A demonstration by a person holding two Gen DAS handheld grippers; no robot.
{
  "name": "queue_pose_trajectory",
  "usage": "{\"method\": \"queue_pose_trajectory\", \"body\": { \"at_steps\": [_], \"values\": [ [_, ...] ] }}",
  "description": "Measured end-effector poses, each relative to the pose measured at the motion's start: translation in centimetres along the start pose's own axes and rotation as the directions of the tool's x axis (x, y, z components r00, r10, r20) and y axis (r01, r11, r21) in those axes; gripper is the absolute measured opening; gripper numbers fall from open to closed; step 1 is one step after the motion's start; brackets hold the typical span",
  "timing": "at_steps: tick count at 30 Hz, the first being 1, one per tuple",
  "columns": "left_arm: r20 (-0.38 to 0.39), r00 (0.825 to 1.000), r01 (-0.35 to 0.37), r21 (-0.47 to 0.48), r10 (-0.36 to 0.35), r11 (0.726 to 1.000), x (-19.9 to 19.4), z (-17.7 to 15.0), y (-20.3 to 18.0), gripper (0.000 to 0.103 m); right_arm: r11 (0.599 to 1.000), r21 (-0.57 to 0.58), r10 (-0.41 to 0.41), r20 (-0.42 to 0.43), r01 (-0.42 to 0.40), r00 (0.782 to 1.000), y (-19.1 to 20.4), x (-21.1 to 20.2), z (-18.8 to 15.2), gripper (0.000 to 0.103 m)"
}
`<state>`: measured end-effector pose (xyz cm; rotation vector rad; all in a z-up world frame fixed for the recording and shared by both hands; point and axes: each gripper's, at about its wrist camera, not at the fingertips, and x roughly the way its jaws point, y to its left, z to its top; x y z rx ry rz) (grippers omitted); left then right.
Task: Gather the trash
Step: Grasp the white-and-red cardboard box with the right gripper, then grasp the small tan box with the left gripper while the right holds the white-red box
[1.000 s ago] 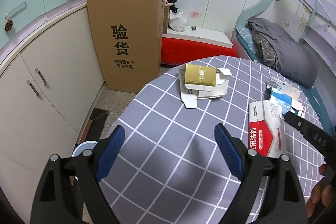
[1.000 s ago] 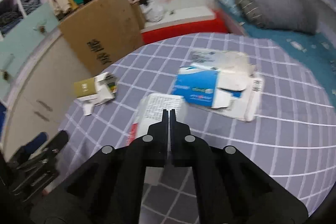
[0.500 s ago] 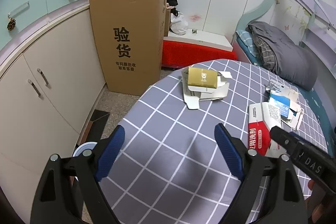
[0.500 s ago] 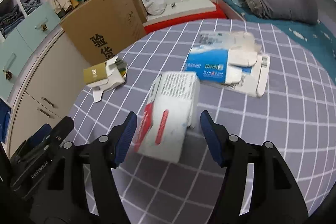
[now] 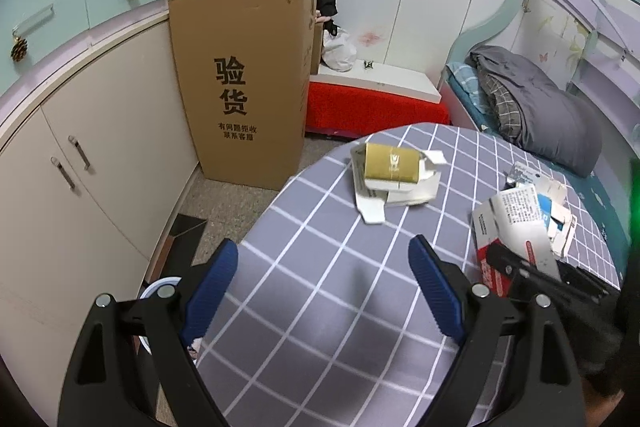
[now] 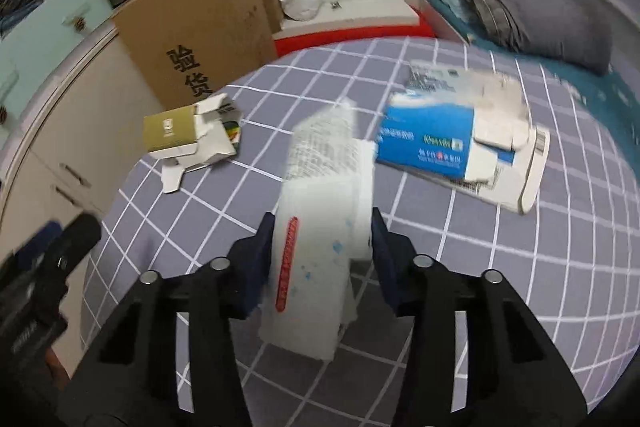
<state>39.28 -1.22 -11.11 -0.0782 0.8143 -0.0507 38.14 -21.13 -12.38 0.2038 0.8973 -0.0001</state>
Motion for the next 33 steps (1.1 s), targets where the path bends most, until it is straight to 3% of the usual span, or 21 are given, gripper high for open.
{"method": "queue_pose_trajectory", "body": {
  "at_steps": [9,16,23,25,28,30,33],
  "values": [
    [0.018,0.993,0.121,-0.028,-0.121,0.992,3.1,2.7,-1.1,0.085,0.993,0.022,0.113,0.055,-0.114,0.992,-2.0,-1.0,1.9,0.044],
    [-0.005,0.978,0.207,-0.095,-0.208,0.974,6.7,4.4,-1.7,0.085,0.985,0.055,0.157,0.085,-0.162,0.984,-2.9,0.4,2.8,0.044],
    [-0.035,0.966,0.253,-0.082,-0.256,0.964,9.1,4.8,-3.0,0.085,0.981,0.068,0.176,0.066,-0.180,0.982,-3.3,1.4,3.2,0.044],
    [-0.037,0.965,0.258,-0.076,-0.261,0.963,9.3,4.7,-3.2,0.077,0.982,0.069,0.173,0.068,-0.178,0.983,-3.4,1.5,3.4,0.044],
    [-0.058,0.956,0.282,-0.075,-0.287,0.956,9.4,4.6,-3.4,0.052,0.982,0.074,0.169,0.073,-0.174,0.983,-3.3,1.3,3.2,0.044],
    [-0.078,0.951,0.296,-0.073,-0.301,0.953,9.3,4.4,-3.6,0.027,0.982,0.077,0.165,0.073,-0.171,0.984,-3.4,1.2,3.0,0.044],
    [-0.083,0.942,0.321,-0.058,-0.325,0.945,8.7,3.8,-4.0,0.007,0.988,0.051,0.142,0.091,-0.147,0.986,-2.9,0.5,2.9,0.044]
  ]
}}
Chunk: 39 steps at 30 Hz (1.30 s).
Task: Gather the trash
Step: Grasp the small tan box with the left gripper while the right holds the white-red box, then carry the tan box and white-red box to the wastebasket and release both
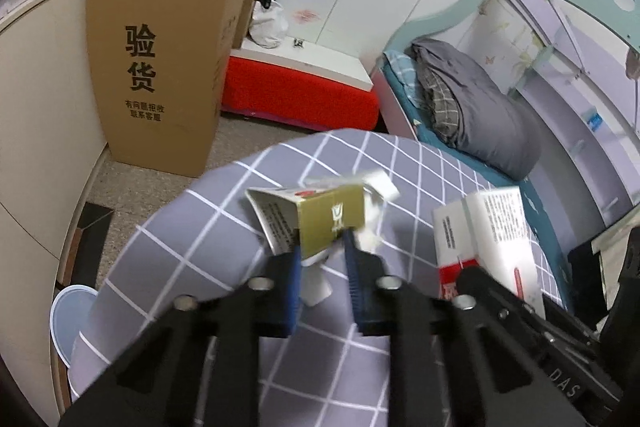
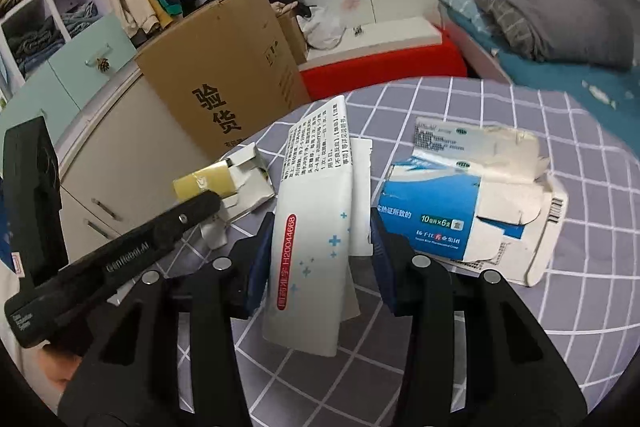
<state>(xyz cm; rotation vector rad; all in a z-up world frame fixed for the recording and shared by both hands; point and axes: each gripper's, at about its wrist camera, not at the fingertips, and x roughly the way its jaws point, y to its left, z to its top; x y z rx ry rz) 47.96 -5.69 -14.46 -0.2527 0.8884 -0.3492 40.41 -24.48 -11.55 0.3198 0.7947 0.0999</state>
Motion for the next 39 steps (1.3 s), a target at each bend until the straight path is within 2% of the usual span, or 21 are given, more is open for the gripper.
{"method": "queue_pose_trajectory", "body": {
  "at_steps": [2,7,14,18,23,25,30,35,39],
  "values": [
    [0.015,1.000,0.017,0.001,-0.017,1.000,-0.7,-0.4,-0.1,0.001,1.000,0.002,0.010,-0.002,-0.010,1.000,0.2,-0.2,-0.2,0.044],
    [0.053,0.997,0.055,0.008,-0.056,0.998,-3.3,-1.5,-0.5,0.000,1.000,-0.003,0.006,0.001,-0.006,1.000,0.7,-0.9,-0.7,0.044],
    [0.106,0.993,0.059,-0.005,-0.058,0.998,-7.7,-2.7,1.0,0.000,0.999,-0.030,0.038,0.005,-0.038,0.999,3.3,-2.5,-1.3,0.044],
    [0.140,0.990,0.019,-0.036,-0.014,0.999,-10.9,-3.2,3.6,0.000,0.995,-0.060,0.084,0.005,-0.083,0.996,6.4,-3.1,-1.3,0.044],
    [0.147,0.985,-0.077,-0.105,0.092,0.991,-15.1,-4.1,8.6,0.000,0.978,-0.125,0.164,-0.026,-0.165,0.986,12.9,-2.6,-2.2,0.044],
    [0.153,0.976,-0.138,-0.124,0.156,0.983,-16.9,-4.8,10.6,0.000,0.969,-0.151,0.192,-0.043,-0.197,0.980,15.5,-2.0,-2.8,0.044],
    [0.155,0.954,-0.226,-0.184,0.255,0.957,-20.4,-6.2,15.8,0.000,0.941,-0.210,0.251,-0.099,-0.267,0.963,22.3,-0.1,-4.8,0.044],
    [0.136,0.920,-0.327,-0.250,0.367,0.912,-22.6,-7.6,21.6,0.000,0.911,-0.269,0.275,-0.172,-0.314,0.946,28.4,3.0,-7.8,0.044],
    [0.106,0.908,-0.358,-0.307,0.406,0.882,-23.3,-8.2,25.6,0.000,0.898,-0.285,0.279,-0.218,-0.334,0.935,31.9,5.5,-9.7,0.046]
  ]
}}
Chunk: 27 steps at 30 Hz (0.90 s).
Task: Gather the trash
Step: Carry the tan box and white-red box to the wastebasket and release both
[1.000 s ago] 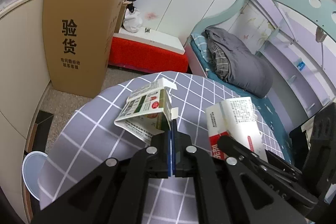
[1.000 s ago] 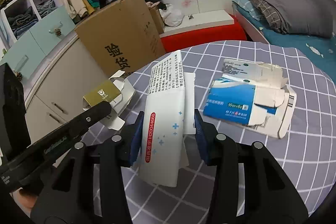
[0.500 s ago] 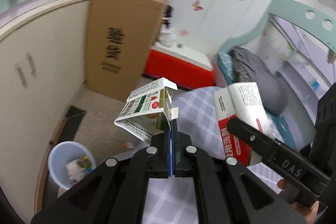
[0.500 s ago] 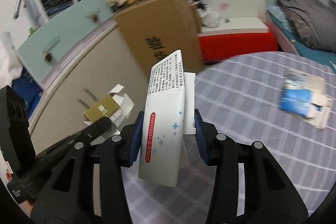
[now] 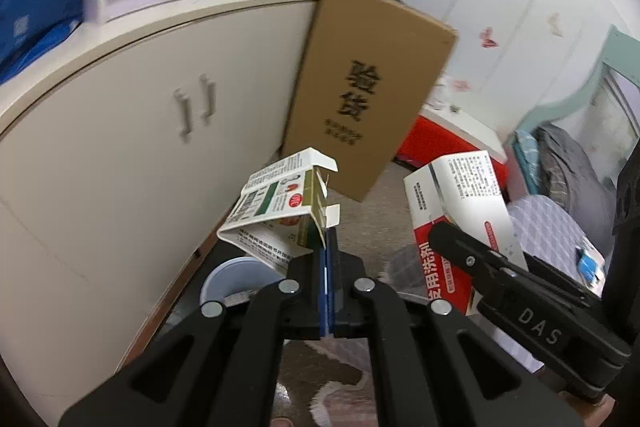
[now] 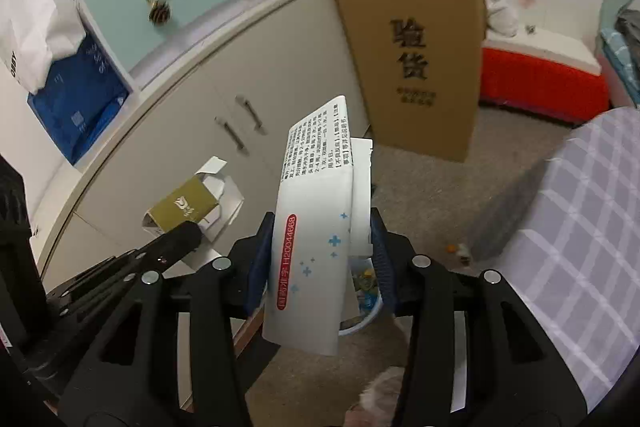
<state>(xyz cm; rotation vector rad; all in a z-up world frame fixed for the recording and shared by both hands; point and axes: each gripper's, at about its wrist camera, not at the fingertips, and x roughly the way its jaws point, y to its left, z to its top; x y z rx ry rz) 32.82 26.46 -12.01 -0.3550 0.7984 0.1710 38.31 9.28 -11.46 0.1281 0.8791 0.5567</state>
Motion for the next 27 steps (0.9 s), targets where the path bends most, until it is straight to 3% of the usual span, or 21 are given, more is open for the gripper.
{"method": "queue_pose_trajectory", "body": {
  "at_steps": [2,5,11,17,27],
  "values": [
    [-0.007,1.000,-0.023,-0.018,0.023,1.000,0.4,-0.1,1.6,0.000,0.999,0.022,0.035,-0.014,-0.034,0.999,0.6,2.0,0.2,0.049],
    [-0.025,0.998,-0.060,-0.049,0.058,0.997,1.5,0.0,3.3,0.001,0.999,0.032,0.038,-0.040,-0.037,0.998,0.9,4.4,0.2,0.070],
    [-0.053,0.995,-0.090,-0.063,0.087,0.994,2.9,-0.4,4.7,0.001,1.000,0.022,-0.015,-0.133,0.018,0.991,0.5,7.0,-1.1,0.071],
    [-0.078,0.993,-0.090,-0.054,0.086,0.994,4.1,-0.8,4.1,0.001,0.997,-0.008,-0.071,-0.095,0.071,0.993,0.3,6.0,-1.3,0.074],
    [-0.089,0.992,-0.095,-0.039,0.091,0.995,4.9,-0.6,3.5,0.001,0.999,0.030,-0.040,-0.081,0.042,0.996,-0.8,5.8,-1.6,0.074]
  ]
}}
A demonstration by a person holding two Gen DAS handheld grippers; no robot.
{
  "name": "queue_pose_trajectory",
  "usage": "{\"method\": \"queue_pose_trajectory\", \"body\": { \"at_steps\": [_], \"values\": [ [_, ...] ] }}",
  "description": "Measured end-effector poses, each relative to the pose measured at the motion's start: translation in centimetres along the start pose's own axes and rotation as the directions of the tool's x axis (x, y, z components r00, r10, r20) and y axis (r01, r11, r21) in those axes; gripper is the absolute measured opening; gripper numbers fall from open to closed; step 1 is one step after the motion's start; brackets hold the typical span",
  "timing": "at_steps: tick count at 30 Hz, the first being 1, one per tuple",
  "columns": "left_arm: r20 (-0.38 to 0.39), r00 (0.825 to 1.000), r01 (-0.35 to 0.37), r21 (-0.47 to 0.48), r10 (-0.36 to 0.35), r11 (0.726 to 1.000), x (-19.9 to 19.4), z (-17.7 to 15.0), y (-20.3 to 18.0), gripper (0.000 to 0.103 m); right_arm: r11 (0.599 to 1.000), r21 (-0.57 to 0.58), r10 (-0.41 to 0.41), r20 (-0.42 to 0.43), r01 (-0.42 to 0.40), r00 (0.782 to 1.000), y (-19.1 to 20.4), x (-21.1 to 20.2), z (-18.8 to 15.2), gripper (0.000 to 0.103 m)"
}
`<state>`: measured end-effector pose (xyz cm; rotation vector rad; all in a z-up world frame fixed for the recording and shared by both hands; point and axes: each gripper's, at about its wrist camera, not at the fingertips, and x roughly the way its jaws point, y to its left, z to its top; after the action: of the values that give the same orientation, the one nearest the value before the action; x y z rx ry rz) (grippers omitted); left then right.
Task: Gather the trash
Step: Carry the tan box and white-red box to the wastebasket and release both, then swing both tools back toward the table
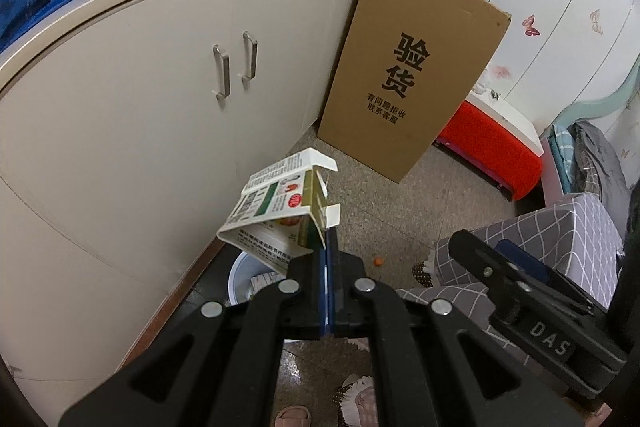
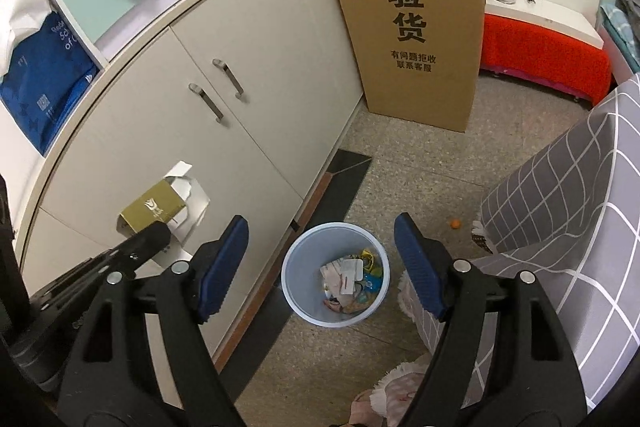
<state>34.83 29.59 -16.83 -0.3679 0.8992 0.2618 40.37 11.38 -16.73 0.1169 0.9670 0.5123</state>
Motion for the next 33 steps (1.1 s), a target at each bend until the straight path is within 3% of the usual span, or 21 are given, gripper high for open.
{"method": "queue_pose_trajectory", "body": {
  "at_steps": [10,11,12,13,14,24,33],
  "values": [
    [-0.017,1.000,-0.011,-0.015,0.011,1.000,1.9,0.7,0.0,0.003,0.999,0.029,-0.017,0.049,0.015,0.999,-0.5,-0.6,0.0,0.074],
    [-0.025,1.000,-0.014,-0.018,0.013,1.000,2.1,0.7,0.1,0.012,0.999,0.032,-0.018,0.050,0.016,0.999,-0.5,-0.6,0.0,0.074],
    [-0.053,0.998,-0.030,-0.020,0.029,0.999,2.7,0.8,0.1,0.047,0.999,0.034,-0.020,0.051,0.018,0.998,-0.6,-0.6,0.0,0.074],
    [-0.072,0.996,-0.048,-0.024,0.046,0.999,3.1,0.8,0.2,0.068,0.999,0.035,-0.021,0.050,0.020,0.998,-0.7,-0.5,0.0,0.074],
    [-0.083,0.995,-0.066,-0.033,0.063,0.997,3.5,0.6,0.4,0.080,0.999,0.035,-0.022,0.049,0.020,0.999,-0.7,-0.5,0.0,0.074],
    [-0.059,0.995,-0.080,-0.086,0.075,0.993,2.6,-0.1,1.6,0.080,1.000,0.019,-0.023,0.035,0.023,0.999,-0.4,-0.3,-0.1,0.074],
    [0.012,0.998,-0.067,-0.099,0.069,0.993,-1.8,0.3,0.3,0.080,0.999,0.035,0.004,0.054,-0.006,0.999,-0.7,-2.7,0.3,0.074]
  ]
}}
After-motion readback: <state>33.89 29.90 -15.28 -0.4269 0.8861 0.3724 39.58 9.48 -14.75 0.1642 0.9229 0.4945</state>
